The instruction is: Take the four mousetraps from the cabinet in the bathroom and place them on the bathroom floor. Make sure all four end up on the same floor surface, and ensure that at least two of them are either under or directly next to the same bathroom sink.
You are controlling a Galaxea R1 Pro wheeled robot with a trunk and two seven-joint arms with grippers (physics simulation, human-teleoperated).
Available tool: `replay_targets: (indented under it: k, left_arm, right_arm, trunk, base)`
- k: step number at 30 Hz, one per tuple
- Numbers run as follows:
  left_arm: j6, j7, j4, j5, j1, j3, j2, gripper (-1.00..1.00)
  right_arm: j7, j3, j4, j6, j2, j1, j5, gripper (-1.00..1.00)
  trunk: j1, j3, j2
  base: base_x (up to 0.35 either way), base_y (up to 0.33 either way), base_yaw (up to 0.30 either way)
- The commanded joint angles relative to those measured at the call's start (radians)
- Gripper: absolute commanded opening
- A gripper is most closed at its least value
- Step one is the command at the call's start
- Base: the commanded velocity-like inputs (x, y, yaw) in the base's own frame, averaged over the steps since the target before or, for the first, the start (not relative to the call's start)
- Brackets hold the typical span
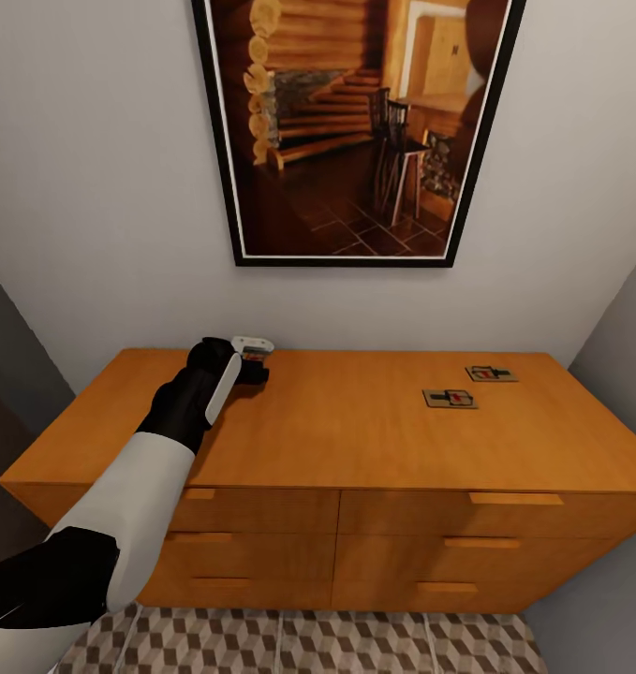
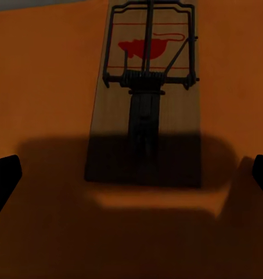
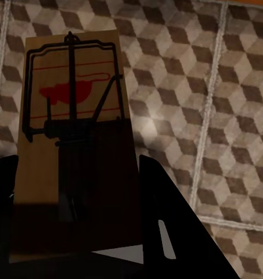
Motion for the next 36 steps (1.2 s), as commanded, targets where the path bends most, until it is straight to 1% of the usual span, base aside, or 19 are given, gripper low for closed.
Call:
replay_targets:
  k: [1,36]
  left_arm:
    - [0.004,0.009,0.034,0.004,0.0,-0.001,0.001,1.0]
    - [0.003,0.008,0.041,0.004,0.0,-0.001,0.001,1.0]
  right_arm:
    - [-0.004,0.002,0.001,-0.003,0.0,0.0,0.005,-1.0]
    - [-0.006,0.002,0.001,-0.003,0.0,0.0,0.004,-1.0]
  trunk:
    - [0.0,-0.001,0.0]
    - [0.0,-0.001,0.0]
  base:
    - [0.0,0.0,0.0]
    - [0.0,0.0,0.0]
